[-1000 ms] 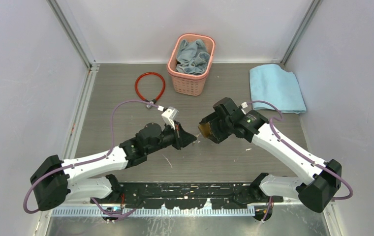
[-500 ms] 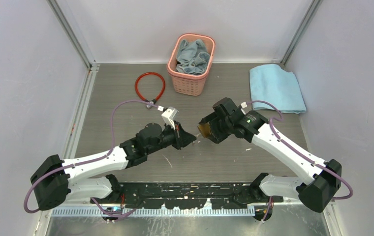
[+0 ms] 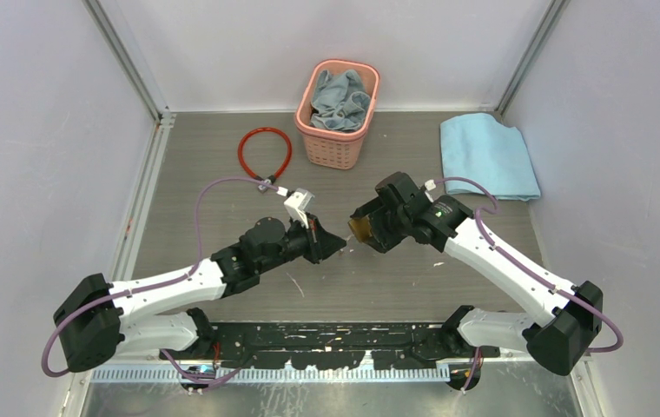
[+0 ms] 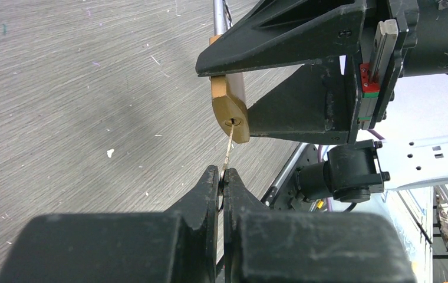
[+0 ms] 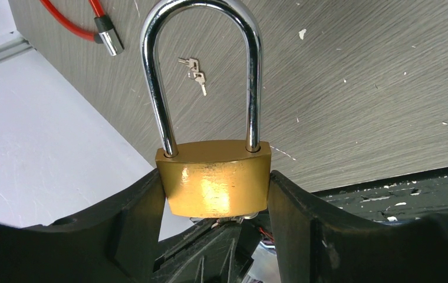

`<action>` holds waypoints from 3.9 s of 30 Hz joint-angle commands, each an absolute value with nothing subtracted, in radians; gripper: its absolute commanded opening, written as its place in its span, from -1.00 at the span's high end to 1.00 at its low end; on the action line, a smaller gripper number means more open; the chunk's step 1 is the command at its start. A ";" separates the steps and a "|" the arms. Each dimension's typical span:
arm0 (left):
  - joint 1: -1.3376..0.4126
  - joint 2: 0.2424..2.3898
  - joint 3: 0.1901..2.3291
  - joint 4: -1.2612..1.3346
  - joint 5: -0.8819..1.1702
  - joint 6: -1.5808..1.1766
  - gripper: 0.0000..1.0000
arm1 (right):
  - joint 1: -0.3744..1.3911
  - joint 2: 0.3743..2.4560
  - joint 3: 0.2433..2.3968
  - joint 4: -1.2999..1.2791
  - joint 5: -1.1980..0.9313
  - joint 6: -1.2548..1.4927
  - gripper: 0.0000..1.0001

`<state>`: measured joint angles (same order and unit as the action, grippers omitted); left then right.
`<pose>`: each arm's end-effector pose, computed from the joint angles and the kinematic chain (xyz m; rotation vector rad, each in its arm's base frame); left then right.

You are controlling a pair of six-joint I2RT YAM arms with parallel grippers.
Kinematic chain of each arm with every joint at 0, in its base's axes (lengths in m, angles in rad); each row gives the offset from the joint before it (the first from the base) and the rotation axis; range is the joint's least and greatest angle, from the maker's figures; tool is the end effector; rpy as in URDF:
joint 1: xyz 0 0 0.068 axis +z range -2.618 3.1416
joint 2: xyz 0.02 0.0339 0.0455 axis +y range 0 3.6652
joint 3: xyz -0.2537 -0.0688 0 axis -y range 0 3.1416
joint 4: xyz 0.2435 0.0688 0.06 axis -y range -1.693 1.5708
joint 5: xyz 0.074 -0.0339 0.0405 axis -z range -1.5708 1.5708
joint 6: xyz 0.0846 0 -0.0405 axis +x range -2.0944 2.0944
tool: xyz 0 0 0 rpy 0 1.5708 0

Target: Unlock with the key

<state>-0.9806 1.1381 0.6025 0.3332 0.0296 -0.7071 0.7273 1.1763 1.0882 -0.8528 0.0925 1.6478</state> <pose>0.1699 -0.2581 0.2393 0.2891 1.9284 -1.2075 0.2021 0.1694 0.2582 1.2444 2.4178 0.7745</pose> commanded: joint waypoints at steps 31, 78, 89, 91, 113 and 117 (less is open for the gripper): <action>-0.982 1.118 0.594 0.406 -0.006 -0.710 1.00 | 0.738 1.121 1.094 -0.747 0.118 1.654 0.98; -0.985 1.124 0.582 0.431 -0.005 -0.724 1.00 | 0.739 1.144 1.085 -0.737 0.120 1.672 0.98; -0.984 1.108 0.591 0.421 0.014 -0.722 1.00 | 0.739 1.151 1.071 -0.730 0.130 1.666 0.98; -0.985 1.106 0.591 0.420 0.014 -0.722 1.00 | 0.739 1.153 1.069 -0.727 0.128 1.663 0.98; -0.985 1.127 0.587 0.423 0.008 -0.732 1.00 | 0.745 1.134 1.070 -0.718 0.128 1.661 0.98; -0.984 1.116 0.583 0.426 -0.026 -0.732 1.00 | 0.745 1.137 1.064 -0.715 0.124 1.661 0.98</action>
<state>-0.9810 1.1358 0.5804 0.3553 0.0036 -0.7277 0.7380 1.1656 1.0466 -0.7933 0.1081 1.6520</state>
